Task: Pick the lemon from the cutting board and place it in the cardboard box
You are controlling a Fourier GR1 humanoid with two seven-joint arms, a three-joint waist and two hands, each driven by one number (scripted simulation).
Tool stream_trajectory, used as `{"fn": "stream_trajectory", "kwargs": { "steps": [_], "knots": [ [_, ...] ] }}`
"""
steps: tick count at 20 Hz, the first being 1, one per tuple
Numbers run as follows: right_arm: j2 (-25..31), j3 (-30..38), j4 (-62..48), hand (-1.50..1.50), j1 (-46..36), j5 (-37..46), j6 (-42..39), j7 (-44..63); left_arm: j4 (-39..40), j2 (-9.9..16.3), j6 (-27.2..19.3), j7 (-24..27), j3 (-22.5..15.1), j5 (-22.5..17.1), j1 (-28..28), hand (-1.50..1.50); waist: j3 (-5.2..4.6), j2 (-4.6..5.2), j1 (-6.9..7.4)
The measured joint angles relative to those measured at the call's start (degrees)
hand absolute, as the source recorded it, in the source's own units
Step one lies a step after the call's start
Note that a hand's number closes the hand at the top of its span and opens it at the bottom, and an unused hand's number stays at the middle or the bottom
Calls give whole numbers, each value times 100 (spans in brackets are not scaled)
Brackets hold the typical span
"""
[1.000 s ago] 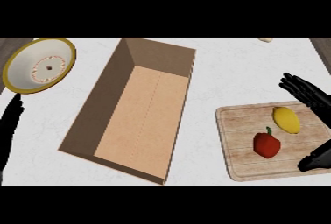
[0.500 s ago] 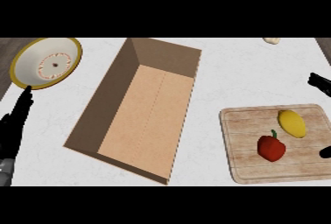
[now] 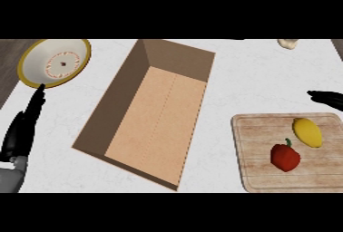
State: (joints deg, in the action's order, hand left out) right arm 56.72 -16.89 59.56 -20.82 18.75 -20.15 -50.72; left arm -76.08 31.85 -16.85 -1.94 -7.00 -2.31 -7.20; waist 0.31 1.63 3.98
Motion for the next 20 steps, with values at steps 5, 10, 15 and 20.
{"fn": "stream_trajectory", "kwargs": {
  "steps": [5,10,15,20],
  "knots": [
    [-111,-692,-662,-150,-564,838,241,-236,111,-2,70,-115,16,43,-179,0,-9,-32,-10],
    [-552,-1142,-1611,-150,-1239,1479,457,-401,233,-112,50,-106,17,140,-213,0,-15,-59,-59],
    [-993,-1348,-2479,-150,-1708,1943,732,-595,263,-85,95,-130,157,186,-180,0,-18,-91,-148],
    [-1303,-1409,-3180,-150,-1971,2221,973,-774,280,-174,101,-40,205,274,-56,0,-20,-105,-198]
  ]
}}
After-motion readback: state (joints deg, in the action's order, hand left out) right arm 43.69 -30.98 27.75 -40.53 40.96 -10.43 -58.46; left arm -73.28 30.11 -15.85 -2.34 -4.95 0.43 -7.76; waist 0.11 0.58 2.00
